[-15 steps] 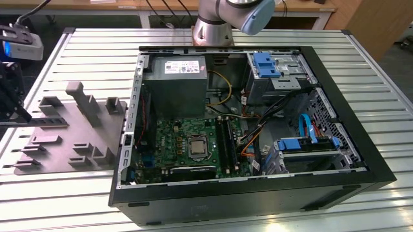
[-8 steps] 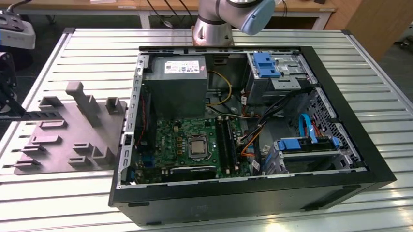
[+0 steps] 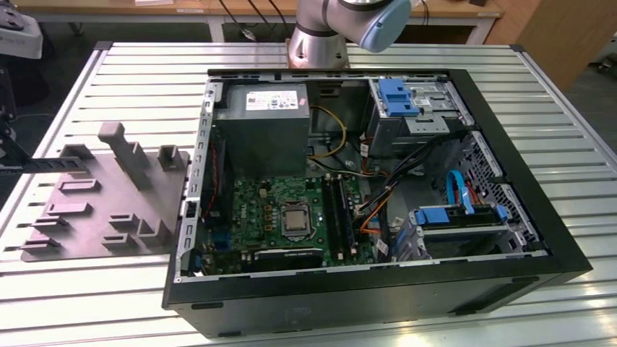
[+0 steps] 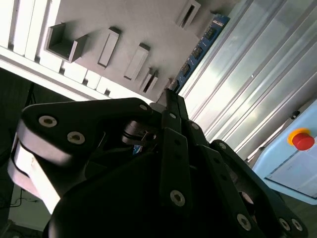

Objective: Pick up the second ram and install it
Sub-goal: 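Pick up the second ram and move it above second insertion slot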

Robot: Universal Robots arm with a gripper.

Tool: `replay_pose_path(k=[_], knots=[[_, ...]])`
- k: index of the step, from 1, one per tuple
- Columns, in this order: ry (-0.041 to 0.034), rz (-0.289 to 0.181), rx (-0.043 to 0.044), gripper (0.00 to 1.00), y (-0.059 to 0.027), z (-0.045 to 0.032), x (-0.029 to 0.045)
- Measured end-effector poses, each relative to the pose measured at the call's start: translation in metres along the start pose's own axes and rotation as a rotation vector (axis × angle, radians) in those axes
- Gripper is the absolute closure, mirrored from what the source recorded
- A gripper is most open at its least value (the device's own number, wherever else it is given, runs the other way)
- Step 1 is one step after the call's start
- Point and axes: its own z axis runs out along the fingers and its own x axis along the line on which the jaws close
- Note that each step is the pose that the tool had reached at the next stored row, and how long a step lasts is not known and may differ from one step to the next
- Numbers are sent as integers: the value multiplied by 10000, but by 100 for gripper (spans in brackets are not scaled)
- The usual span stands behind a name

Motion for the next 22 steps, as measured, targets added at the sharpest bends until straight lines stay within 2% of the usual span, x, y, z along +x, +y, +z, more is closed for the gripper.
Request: replay_pose_path(k=[22], knots=[[0,0,0,89,8,-383,-3]])
